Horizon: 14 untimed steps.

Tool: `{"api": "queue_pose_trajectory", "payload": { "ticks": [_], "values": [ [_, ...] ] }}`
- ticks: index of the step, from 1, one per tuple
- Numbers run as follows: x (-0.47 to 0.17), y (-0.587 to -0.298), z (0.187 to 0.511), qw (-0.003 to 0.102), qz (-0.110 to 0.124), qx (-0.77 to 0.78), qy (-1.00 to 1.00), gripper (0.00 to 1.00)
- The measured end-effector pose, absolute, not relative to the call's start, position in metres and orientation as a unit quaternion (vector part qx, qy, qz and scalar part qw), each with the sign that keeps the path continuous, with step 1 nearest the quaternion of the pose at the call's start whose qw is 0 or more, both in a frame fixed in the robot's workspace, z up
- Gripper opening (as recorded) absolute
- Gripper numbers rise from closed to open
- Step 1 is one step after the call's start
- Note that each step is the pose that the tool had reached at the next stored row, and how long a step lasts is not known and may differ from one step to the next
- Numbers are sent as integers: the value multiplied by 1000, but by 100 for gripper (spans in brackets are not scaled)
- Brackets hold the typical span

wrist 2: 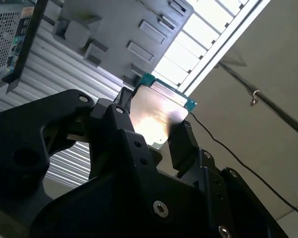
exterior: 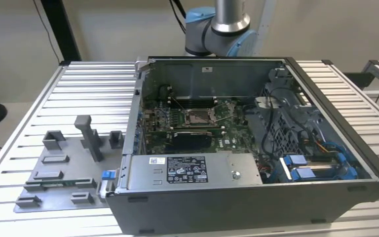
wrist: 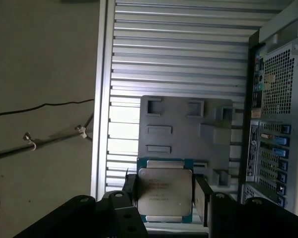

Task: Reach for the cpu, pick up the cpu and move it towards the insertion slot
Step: 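Pick up the cpu and move it towards the insertion slot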

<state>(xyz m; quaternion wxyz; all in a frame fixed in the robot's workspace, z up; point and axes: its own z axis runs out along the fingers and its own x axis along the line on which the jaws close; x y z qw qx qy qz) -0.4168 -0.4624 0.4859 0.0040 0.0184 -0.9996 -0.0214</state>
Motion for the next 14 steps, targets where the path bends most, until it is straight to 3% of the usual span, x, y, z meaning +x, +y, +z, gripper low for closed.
{"api": "queue_pose_trajectory", "payload": {
  "ticks": [14],
  "values": [
    [-392, -462, 486, 4, -21, 18, -1000, 0]
  ]
}}
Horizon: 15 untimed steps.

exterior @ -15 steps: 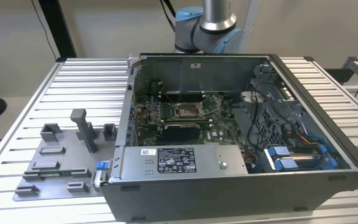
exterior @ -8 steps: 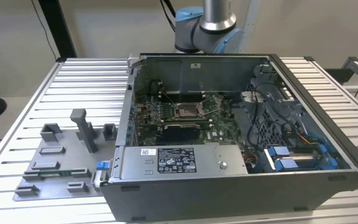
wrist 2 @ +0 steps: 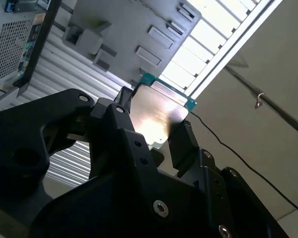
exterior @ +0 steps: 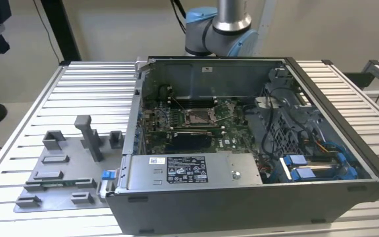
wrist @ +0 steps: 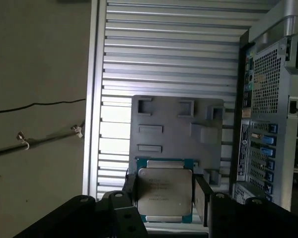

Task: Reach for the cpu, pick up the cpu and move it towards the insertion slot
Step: 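Pick up the cpu and move it towards the insertion slot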

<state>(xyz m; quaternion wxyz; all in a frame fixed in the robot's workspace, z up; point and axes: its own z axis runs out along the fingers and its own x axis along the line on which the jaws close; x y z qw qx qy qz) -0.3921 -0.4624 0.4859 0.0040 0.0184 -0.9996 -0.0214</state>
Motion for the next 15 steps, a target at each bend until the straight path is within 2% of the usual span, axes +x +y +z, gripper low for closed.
{"api": "queue_pose_trajectory", "payload": {
  "ticks": [15],
  "values": [
    [-344, -462, 486, 4, -21, 18, -1000, 0]
  ]
}}
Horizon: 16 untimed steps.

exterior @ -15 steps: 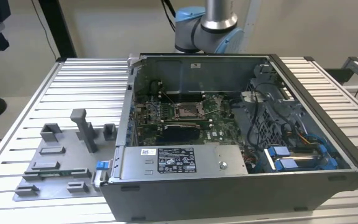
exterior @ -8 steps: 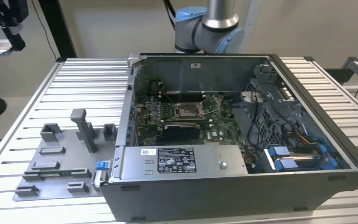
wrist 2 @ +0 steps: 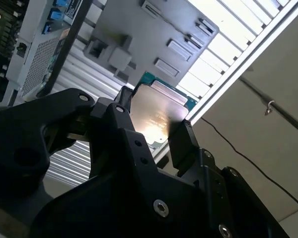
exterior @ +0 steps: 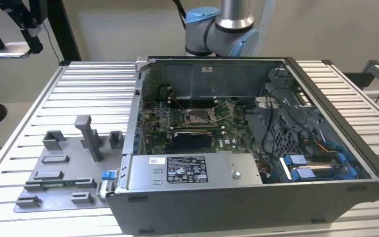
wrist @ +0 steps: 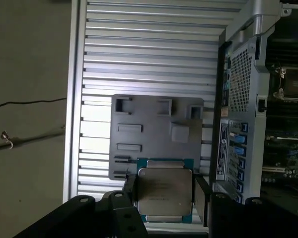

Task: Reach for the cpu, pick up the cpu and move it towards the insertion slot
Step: 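Pick up the cpu and move it towards the insertion slot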

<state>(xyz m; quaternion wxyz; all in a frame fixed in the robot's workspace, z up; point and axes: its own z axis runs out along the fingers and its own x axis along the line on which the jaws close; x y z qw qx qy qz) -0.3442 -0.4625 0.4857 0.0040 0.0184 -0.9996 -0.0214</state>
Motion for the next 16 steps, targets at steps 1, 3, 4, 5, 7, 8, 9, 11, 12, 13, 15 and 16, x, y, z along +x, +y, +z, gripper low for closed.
{"api": "queue_pose_trajectory", "payload": {
  "ticks": [1, 3, 4, 5, 7, 8, 9, 11, 12, 13, 15, 16],
  "values": [
    [-341, -462, 486, 4, -21, 18, -1000, 0],
    [-335, -462, 486, 4, -21, 18, -1000, 0],
    [-332, -462, 486, 4, -21, 18, -1000, 0],
    [-330, -462, 486, 4, -21, 18, -1000, 0],
    [-325, -462, 486, 4, -21, 18, -1000, 0],
    [-323, -462, 486, 4, -21, 18, -1000, 0],
    [-320, -462, 486, 4, -21, 18, -1000, 0],
    [-315, -462, 486, 4, -21, 18, -1000, 0],
    [-313, -462, 486, 4, -21, 18, -1000, 0],
    [-311, -462, 486, 4, -21, 18, -1000, 0],
    [-309, -462, 486, 4, -21, 18, -1000, 0],
    [-307, -462, 486, 4, -21, 18, -1000, 0]
  ]
}}
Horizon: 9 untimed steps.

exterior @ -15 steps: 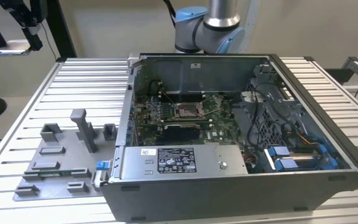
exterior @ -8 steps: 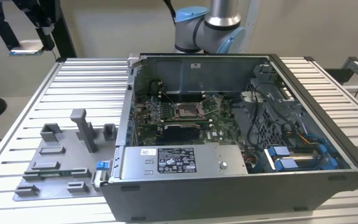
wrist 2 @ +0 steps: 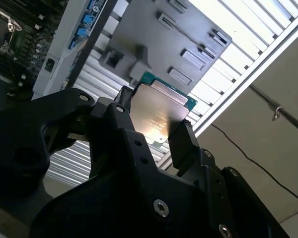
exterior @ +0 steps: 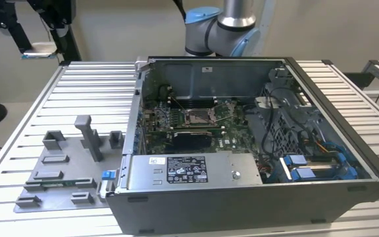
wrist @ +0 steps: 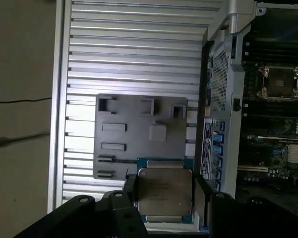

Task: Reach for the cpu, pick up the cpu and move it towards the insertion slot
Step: 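Pick up the cpu and move it towards the insertion slot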

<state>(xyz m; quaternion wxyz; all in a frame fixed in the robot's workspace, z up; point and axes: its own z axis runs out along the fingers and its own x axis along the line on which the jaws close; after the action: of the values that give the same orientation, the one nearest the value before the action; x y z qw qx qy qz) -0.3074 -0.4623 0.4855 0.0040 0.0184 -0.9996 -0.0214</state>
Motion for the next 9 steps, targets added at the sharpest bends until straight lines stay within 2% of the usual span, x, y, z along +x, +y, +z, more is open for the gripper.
{"api": "queue_pose_trajectory", "payload": {
  "ticks": [9],
  "values": [
    [-290, -462, 486, 4, -21, 18, -1000, 0]
  ]
}}
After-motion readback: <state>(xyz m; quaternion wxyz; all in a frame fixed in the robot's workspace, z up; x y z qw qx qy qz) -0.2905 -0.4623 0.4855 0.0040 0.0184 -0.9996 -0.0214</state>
